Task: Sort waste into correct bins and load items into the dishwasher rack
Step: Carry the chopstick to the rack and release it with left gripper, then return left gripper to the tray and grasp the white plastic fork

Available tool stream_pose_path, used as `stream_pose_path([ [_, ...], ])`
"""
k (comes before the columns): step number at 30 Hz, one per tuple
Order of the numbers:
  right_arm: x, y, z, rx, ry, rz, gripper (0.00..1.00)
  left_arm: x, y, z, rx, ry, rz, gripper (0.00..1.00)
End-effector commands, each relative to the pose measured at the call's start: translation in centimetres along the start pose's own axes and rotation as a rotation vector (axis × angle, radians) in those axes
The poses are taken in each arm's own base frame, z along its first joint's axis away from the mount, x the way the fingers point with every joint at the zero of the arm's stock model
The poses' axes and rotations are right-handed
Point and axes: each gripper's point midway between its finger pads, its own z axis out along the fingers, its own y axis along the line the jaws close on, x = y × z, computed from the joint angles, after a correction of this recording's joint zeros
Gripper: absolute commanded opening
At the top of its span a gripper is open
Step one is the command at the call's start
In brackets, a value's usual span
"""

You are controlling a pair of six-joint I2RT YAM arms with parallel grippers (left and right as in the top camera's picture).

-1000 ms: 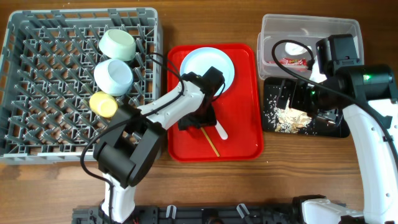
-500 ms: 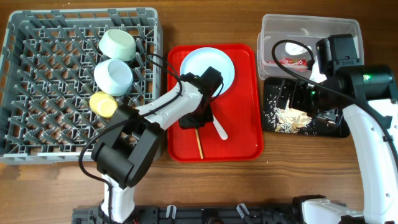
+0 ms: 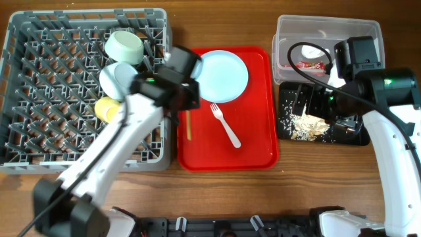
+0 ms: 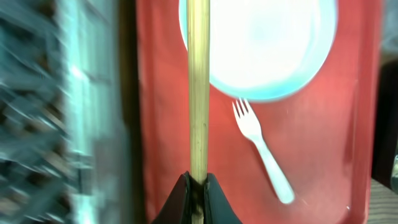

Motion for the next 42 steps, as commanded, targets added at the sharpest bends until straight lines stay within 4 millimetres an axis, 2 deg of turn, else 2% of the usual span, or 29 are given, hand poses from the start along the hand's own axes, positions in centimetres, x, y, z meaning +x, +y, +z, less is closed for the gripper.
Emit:
stream_pose_path([
  [1,-0.3,-0.1,-0.5,0.001,-0.019,0.008,0.98,-3.8,5.0,-2.8,-0.063,-0.125,0.189,0.04],
  [6,-0.4,-0.1,-0.5,0.001,-0.020,0.008,0.99,-5.6,9.9,-1.4,-0.124,-0.119,0.120,0.04],
  [12,-0.3,-0.1,-0.5,0.001,-0.019,0.008,0.98,-5.2,11.1,2.9,-0.100,-0.025,0.081,0.04],
  [14,-0.3,-0.1,-0.5,0.001,-0.018,0.008,0.99,-4.9,11.2,4.2,-0.104,0.003,0.080,0.09],
  [15,-0.3,-0.1,-0.5,0.001,-0.018,0.008,0.99,-4.9,11.3,4.6,-0.105,0.010,0.080,0.13],
  [16,-0.3,-0.1,-0.5,0.001,-0.018,0.008,0.99,-4.9,11.3,4.7,-0.105,0.012,0.080,0.22],
  [17,-0.3,-0.1,-0.5,0.001,-0.018,0.008,0.99,-4.9,11.3,4.7,-0.105,0.010,0.080,0.50],
  [22,-0.3,-0.1,-0.5,0.001,-0.018,0.007,0.99,-5.5,11.0,3.6,-0.098,-0.028,0.060,0.58],
  [23,-0.3,-0.1,-0.5,0.001,-0.018,0.008,0.98,-5.6,10.7,3.0,-0.084,-0.038,0.042,0.62],
  [24,-0.3,-0.1,-0.5,0.001,-0.018,0.008,0.99,-5.5,9.3,2.1,-0.017,-0.046,0.017,0.64],
  [27,-0.3,-0.1,-0.5,0.001,-0.019,0.008,0.98,-4.5,3.5,-0.1,0.209,-0.033,-0.050,0.64],
  [29,-0.4,-0.1,-0.5,0.001,-0.020,0.008,0.99,-3.4,1.2,0.1,0.227,0.004,-0.113,0.68],
  [32,-0.4,0.0,-0.5,0.000,-0.022,0.007,0.99,-1.4,-1.3,2.1,0.151,0.052,-0.206,0.66],
  [36,-0.4,0.0,-0.5,0.000,-0.022,0.008,0.99,1.2,-4.7,5.7,0.082,0.094,-0.136,0.67],
  [39,-0.4,0.0,-0.5,0.000,-0.022,0.007,0.99,3.6,-6.0,9.1,0.013,0.140,-0.112,0.68],
  [42,-0.4,0.0,-0.5,0.000,-0.022,0.008,0.99,5.1,-6.9,11.3,-0.007,0.177,-0.107,0.67],
])
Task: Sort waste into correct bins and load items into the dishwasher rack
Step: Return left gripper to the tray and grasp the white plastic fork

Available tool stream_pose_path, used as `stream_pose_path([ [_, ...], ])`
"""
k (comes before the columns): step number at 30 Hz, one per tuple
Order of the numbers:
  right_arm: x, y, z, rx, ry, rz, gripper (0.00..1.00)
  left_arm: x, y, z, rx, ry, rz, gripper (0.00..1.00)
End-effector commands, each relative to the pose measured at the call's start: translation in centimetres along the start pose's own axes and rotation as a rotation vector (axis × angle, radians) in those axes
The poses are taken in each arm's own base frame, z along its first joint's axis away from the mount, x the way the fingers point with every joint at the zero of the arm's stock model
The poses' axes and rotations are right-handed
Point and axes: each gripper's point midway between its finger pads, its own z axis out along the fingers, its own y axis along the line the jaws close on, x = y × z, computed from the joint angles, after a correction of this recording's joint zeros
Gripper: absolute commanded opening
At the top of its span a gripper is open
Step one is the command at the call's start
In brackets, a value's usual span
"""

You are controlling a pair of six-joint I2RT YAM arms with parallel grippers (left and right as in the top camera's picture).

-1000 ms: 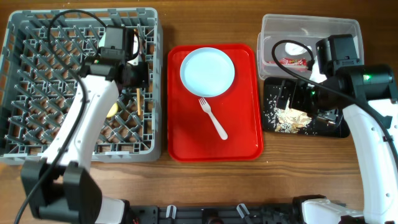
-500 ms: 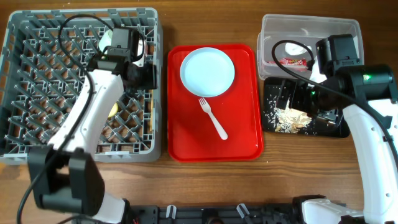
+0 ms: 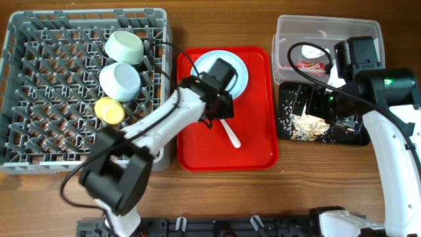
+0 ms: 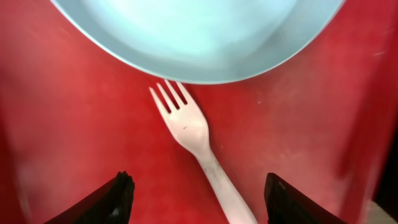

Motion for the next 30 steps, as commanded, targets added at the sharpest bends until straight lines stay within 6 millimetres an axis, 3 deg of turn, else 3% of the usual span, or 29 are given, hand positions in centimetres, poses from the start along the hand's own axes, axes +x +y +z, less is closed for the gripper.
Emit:
stream_pose_path([
  [1,-0.4,0.0,-0.5,0.000,-0.022,0.008,0.99,1.0,0.1,2.9,-0.063,0.019,-0.041,0.66],
  [6,-0.4,-0.1,-0.5,0.000,-0.022,0.007,0.99,2.6,0.8,5.6,-0.123,0.072,-0.031,0.61],
  [13,-0.4,-0.1,-0.5,0.000,-0.022,0.007,0.99,3.2,1.4,5.8,-0.151,0.096,-0.030,0.22],
  [26,-0.2,-0.1,-0.5,0.003,-0.014,0.008,0.99,3.6,1.8,5.4,-0.168,0.113,-0.031,0.04],
  [30,-0.2,-0.1,-0.5,0.004,-0.012,0.008,0.99,2.6,1.0,2.4,-0.121,0.064,-0.021,0.04],
])
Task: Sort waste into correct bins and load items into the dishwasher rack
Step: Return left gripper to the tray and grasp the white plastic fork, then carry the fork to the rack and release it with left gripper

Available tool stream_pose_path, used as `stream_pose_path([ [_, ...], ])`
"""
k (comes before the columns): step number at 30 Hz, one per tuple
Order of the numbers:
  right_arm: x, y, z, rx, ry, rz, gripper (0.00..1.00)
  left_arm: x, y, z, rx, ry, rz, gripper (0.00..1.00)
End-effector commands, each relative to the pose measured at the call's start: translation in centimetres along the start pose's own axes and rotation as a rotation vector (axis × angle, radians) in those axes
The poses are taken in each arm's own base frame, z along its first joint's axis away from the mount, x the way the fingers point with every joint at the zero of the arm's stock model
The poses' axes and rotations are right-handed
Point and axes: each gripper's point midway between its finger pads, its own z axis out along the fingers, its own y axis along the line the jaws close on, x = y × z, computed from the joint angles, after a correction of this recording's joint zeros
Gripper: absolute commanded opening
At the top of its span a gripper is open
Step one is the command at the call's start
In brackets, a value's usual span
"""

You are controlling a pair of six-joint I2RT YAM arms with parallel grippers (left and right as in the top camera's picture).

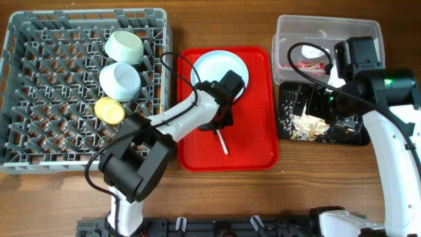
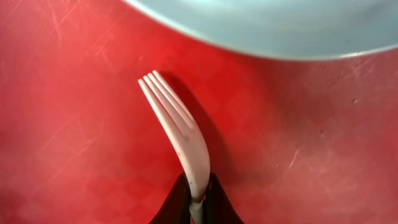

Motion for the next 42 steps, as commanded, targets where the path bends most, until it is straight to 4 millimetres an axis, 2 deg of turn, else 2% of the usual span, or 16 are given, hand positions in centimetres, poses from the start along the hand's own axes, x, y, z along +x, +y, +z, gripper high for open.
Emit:
stream_pose_path([
  [1,-0.3,-0.1,-0.5,0.002,-0.016,0.008,0.99,-0.5,-0.4,-3.5,0.056,-0.050,0.027,0.04],
  [4,-0.3,-0.1,-0.5,0.003,-0.016,0.007,0.99,-2.7,0.3,-8.7,0.112,-0.178,0.093,0.04],
  [6,-0.3,-0.1,-0.5,0.002,-0.017,0.007,0.99,-4.6,1.9,-11.9,0.107,-0.283,0.132,0.04],
  [8,-0.3,-0.1,-0.5,0.001,-0.020,0.006,0.99,-7.1,5.2,-15.4,0.061,-0.407,0.140,0.04],
  [12,-0.5,0.0,-0.5,-0.002,-0.027,0.006,0.99,-10.6,11.3,-18.5,-0.041,-0.515,0.235,0.04],
  [15,-0.5,0.0,-0.5,-0.002,-0.028,0.006,0.99,-11.9,14.8,-18.3,-0.079,-0.496,0.340,0.04],
  [17,-0.6,0.0,-0.5,-0.002,-0.028,0.006,0.99,-12.1,15.6,-18.0,-0.024,-0.478,0.361,0.04],
  [21,-0.6,0.0,-0.5,-0.003,-0.030,0.006,0.99,-12.5,16.3,-16.0,0.061,-0.419,0.323,0.04],
  [26,-0.6,0.0,-0.5,-0.003,-0.029,0.006,1.00,-12.5,16.4,-11.9,0.070,-0.317,0.317,0.04],
  [29,-0.6,0.0,-0.5,-0.003,-0.029,0.006,1.00,-12.4,16.3,-10.7,0.074,-0.285,0.316,0.04],
  [31,-0.6,0.0,-0.5,-0.002,-0.028,0.006,0.99,-12.5,16.3,-10.6,0.074,-0.289,0.317,0.23],
  [32,-0.5,0.0,-0.5,-0.002,-0.027,0.007,0.99,-12.6,16.3,-10.6,0.074,-0.293,0.317,0.40],
  [35,-0.5,0.0,-0.5,-0.002,-0.027,0.006,0.99,-12.6,16.3,-10.6,0.075,-0.291,0.313,0.52],
  [38,-0.5,0.0,-0.5,-0.002,-0.027,0.007,0.99,-12.5,16.2,-11.3,0.077,-0.304,0.315,0.57],
  [39,-0.5,0.0,-0.5,-0.002,-0.027,0.007,0.99,-12.5,16.0,-12.1,0.088,-0.324,0.319,0.64],
  [42,-0.6,0.0,-0.5,-0.002,-0.028,0.006,0.99,-12.3,13.3,-15.2,0.202,-0.404,0.364,0.73],
])
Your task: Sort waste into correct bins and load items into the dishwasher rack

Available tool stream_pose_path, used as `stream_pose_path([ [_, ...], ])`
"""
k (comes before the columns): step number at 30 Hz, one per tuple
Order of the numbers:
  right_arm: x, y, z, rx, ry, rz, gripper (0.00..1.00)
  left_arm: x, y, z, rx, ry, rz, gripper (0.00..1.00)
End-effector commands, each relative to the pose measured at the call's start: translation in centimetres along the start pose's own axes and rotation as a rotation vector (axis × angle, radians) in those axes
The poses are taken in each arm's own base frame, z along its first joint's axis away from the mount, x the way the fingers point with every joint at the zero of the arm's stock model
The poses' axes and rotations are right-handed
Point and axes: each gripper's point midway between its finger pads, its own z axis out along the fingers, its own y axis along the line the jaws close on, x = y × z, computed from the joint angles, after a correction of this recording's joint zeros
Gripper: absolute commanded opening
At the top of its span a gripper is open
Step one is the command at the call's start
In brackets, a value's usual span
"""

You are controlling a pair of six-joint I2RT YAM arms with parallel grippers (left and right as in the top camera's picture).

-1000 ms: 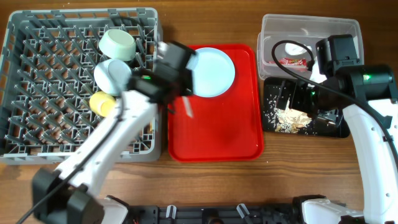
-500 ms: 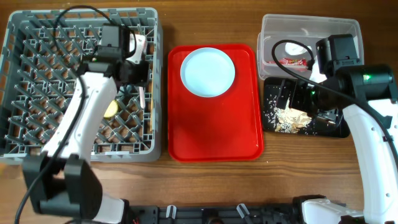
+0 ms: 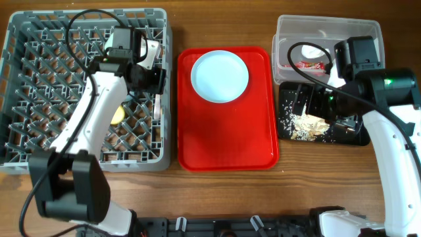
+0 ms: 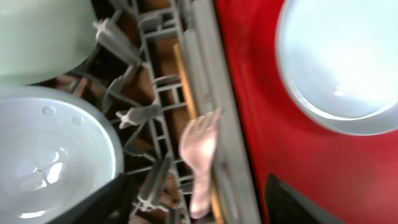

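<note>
My left gripper [image 3: 152, 74] [image 4: 199, 190] hangs open over the right edge of the grey dish rack [image 3: 39, 151]. Below it a white plastic fork [image 4: 200, 152] [image 3: 158, 108] lies loose in the rack, beside a wooden chopstick [image 4: 182, 78]. A pale blue plate [image 3: 220, 76] [image 4: 345, 59] sits at the top of the red tray [image 3: 227, 141]. My right gripper [image 3: 327, 99] is over the black bin; its jaws do not show clearly.
A pale green bowl [image 4: 37, 34], a white bowl [image 4: 50, 149] and a yellow cup [image 3: 118, 116] sit in the rack. At the right stand a clear container [image 3: 329, 29] holding wrappers and a black bin [image 3: 352, 135] with crumpled paper and crumbs.
My left gripper was shut on the fork on the red tray. Now it stands open over the rack's right edge, and the fork lies in the rack. The right arm has not moved.
My left gripper first held a wooden chopstick by the tray's left edge. Then it was open above the fork on the tray, the chopstick gone from it. It then shut on the fork. Now fork and chopstick lie in the rack.
</note>
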Motion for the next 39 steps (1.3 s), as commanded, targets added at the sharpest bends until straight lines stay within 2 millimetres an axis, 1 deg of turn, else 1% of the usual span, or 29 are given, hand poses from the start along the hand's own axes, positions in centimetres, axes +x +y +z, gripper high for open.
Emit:
stream_pose_path([
  [1,-0.4,0.0,-0.5,-0.001,-0.023,0.007,1.00,-2.4,-3.7,-4.1,0.133,-0.147,0.054,0.73],
  [3,-0.5,0.0,-0.5,-0.001,-0.024,0.007,1.00,-3.1,-5.6,-4.8,0.169,-0.181,0.067,0.71],
  [4,-0.5,0.0,-0.5,-0.001,-0.024,0.007,0.99,-3.1,-6.4,-4.8,0.180,-0.178,0.075,0.68],
  [6,-0.4,0.0,-0.5,0.000,-0.023,0.007,1.00,-2.9,-7.8,-4.6,0.200,-0.167,0.079,0.64],
  [8,-0.4,0.0,-0.5,0.000,-0.023,0.007,1.00,-2.6,-10.0,-4.6,0.226,-0.164,0.119,0.64],
  [10,-0.4,0.0,-0.5,-0.001,-0.023,0.007,0.99,-2.6,-12.2,-4.7,0.256,-0.169,0.126,0.61],
  [12,-0.4,0.0,-0.5,0.000,-0.023,0.007,0.99,-2.2,-14.0,-4.6,0.267,-0.161,0.166,0.61],
  [14,-0.4,0.0,-0.5,0.000,-0.023,0.007,1.00,-1.9,-14.2,-4.2,0.231,-0.153,0.183,0.58],
  [15,-0.4,-0.1,-0.5,0.000,-0.022,0.007,1.00,-2.0,-13.5,-4.0,0.167,-0.155,0.175,0.56],
  [16,-0.4,-0.1,-0.5,0.001,-0.022,0.007,0.99,-2.3,-12.5,-3.9,0.109,-0.164,0.129,0.52],
  [17,-0.4,-0.1,-0.5,0.000,-0.022,0.007,1.00,-2.8,-10.8,-3.9,0.037,-0.180,0.068,0.37],
  [18,-0.4,-0.1,-0.5,0.001,-0.022,0.007,1.00,-3.2,-9.4,-3.9,-0.012,-0.193,0.023,0.13],
  [19,-0.4,0.0,-0.5,0.000,-0.022,0.007,1.00,-3.3,-8.7,-4.0,-0.031,-0.198,0.002,0.04],
  [21,-0.4,0.0,-0.5,0.000,-0.023,0.008,1.00,-3.6,-6.2,-3.8,-0.062,-0.200,-0.050,0.04],
  [24,-0.4,0.0,-0.5,-0.001,-0.023,0.008,1.00,-3.4,-3.9,-2.7,-0.081,-0.169,-0.098,0.04],
  [26,-0.4,0.0,-0.5,0.000,-0.023,0.008,1.00,-3.0,-3.7,-1.5,-0.047,-0.137,-0.114,0.04],
  [27,-0.4,0.0,-0.5,0.000,-0.022,0.008,1.00,-2.7,-3.5,-0.6,-0.034,-0.110,-0.124,0.04],
  [30,-0.4,-0.1,-0.5,0.001,-0.020,0.008,1.00,-2.4,-2.7,1.2,-0.045,-0.081,-0.140,0.04],
  [32,-0.3,-0.1,-0.5,0.001,-0.019,0.008,1.00,-2.5,-1.9,1.6,-0.055,-0.085,-0.154,0.04],
  [36,-0.3,-0.1,-0.5,0.001,-0.019,0.007,1.00,-3.0,-0.5,1.5,-0.068,-0.106,-0.183,0.04],
  [39,-0.4,-0.1,-0.5,0.001,-0.020,0.008,1.00,-2.9,-0.2,1.5,-0.072,-0.103,-0.189,0.04],
])
